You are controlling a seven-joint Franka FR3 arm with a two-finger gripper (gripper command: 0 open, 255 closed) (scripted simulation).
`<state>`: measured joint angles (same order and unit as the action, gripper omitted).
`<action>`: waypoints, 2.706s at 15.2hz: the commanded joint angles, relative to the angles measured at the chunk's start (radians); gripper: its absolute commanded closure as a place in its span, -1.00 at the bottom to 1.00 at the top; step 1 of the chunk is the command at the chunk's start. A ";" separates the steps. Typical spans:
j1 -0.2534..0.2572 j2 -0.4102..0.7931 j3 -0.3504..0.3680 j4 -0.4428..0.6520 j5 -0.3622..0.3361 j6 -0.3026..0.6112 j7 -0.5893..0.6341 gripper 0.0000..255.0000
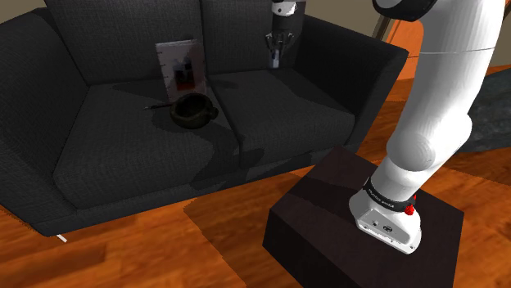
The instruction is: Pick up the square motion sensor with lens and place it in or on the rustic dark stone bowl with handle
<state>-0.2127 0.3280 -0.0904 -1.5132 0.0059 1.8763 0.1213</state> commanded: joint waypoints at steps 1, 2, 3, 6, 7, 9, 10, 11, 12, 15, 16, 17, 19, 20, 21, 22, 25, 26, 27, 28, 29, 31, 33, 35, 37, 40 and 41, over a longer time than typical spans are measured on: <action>0.002 -0.002 0.001 0.025 -0.001 -0.028 0.003 1.00; 0.002 -0.003 0.001 0.038 -0.001 -0.041 0.003 1.00; 0.001 -0.003 0.001 0.051 -0.001 -0.054 0.002 1.00; 0.031 -0.021 0.014 0.031 -0.008 -0.052 0.045 1.00; 0.046 -0.028 0.020 0.021 -0.011 -0.051 0.067 1.00; 0.074 -0.040 0.034 0.007 -0.018 -0.049 0.110 1.00; 0.089 -0.045 0.042 0.002 -0.021 -0.049 0.132 1.00; 0.103 -0.048 0.049 -0.002 -0.024 -0.049 0.154 1.00; 0.117 -0.051 0.056 -0.005 -0.027 -0.050 0.176 1.00; 0.159 -0.053 0.078 -0.004 -0.035 -0.055 0.241 1.00; 0.173 -0.052 0.086 -0.001 -0.037 -0.058 0.263 1.00; 0.187 -0.050 0.094 0.004 -0.040 -0.060 0.285 1.00; 0.215 -0.042 0.108 0.017 -0.046 -0.068 0.328 1.00; 0.229 -0.037 0.116 0.025 -0.048 -0.072 0.349 1.00; 0.243 -0.031 0.123 0.035 -0.051 -0.076 0.371 1.00; 0.258 -0.024 0.130 0.047 -0.054 -0.082 0.392 1.00; 0.301 0.004 0.150 0.090 -0.063 -0.100 0.455 1.00; 0.316 0.015 0.157 0.108 -0.067 -0.107 0.476 1.00; 0.331 0.028 0.163 0.128 -0.070 -0.115 0.497 1.00; 0.346 0.041 0.169 0.149 -0.073 -0.124 0.517 1.00; 0.361 0.056 0.175 0.172 -0.077 -0.133 0.537 1.00; 0.392 0.090 0.186 0.225 -0.085 -0.155 0.577 1.00; 0.424 0.129 0.195 0.288 -0.093 -0.180 0.615 1.00; 0.457 0.176 0.204 0.362 -0.101 -0.210 0.652 1.00; 0.493 0.232 0.210 0.453 -0.111 -0.247 0.686 1.00; 0.506 0.249 0.212 0.455 -0.114 -0.232 0.702 1.00; 0.505 0.245 0.212 0.436 -0.114 -0.216 0.703 1.00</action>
<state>0.2915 0.5755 0.1217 -1.0633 -0.1074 1.6469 0.8212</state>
